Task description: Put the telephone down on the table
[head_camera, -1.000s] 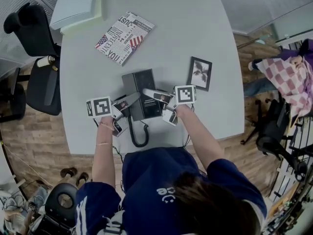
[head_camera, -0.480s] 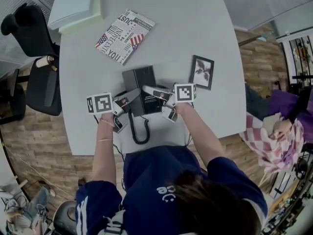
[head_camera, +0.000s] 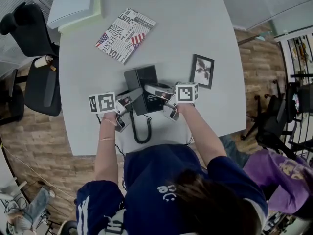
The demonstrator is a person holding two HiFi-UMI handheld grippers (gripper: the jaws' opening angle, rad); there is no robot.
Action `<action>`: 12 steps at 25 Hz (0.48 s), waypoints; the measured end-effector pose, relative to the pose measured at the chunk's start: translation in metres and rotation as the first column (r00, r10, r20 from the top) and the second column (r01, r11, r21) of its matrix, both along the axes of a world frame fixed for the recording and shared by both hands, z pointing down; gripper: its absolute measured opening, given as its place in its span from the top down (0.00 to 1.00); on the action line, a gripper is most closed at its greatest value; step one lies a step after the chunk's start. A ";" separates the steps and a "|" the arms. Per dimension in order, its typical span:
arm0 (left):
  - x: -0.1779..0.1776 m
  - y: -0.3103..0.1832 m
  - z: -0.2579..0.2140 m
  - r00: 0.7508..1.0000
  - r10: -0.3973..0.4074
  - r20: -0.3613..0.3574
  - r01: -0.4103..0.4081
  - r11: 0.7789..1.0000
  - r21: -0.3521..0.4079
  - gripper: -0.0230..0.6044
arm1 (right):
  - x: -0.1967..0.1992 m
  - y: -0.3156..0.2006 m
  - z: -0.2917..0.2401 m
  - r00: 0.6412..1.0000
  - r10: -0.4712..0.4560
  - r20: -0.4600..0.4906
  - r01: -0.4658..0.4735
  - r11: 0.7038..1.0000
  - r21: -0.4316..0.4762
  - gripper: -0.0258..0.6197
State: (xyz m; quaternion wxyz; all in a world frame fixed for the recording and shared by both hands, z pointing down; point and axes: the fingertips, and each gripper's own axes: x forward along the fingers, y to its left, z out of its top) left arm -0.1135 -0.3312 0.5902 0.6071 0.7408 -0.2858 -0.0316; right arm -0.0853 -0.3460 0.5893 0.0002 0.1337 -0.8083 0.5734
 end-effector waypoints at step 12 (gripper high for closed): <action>-0.004 0.009 0.006 0.992 -0.096 0.082 0.093 0.995 0.035 0.66 | 0.006 0.002 0.003 0.977 0.114 -0.182 -0.090 0.986 0.138 0.42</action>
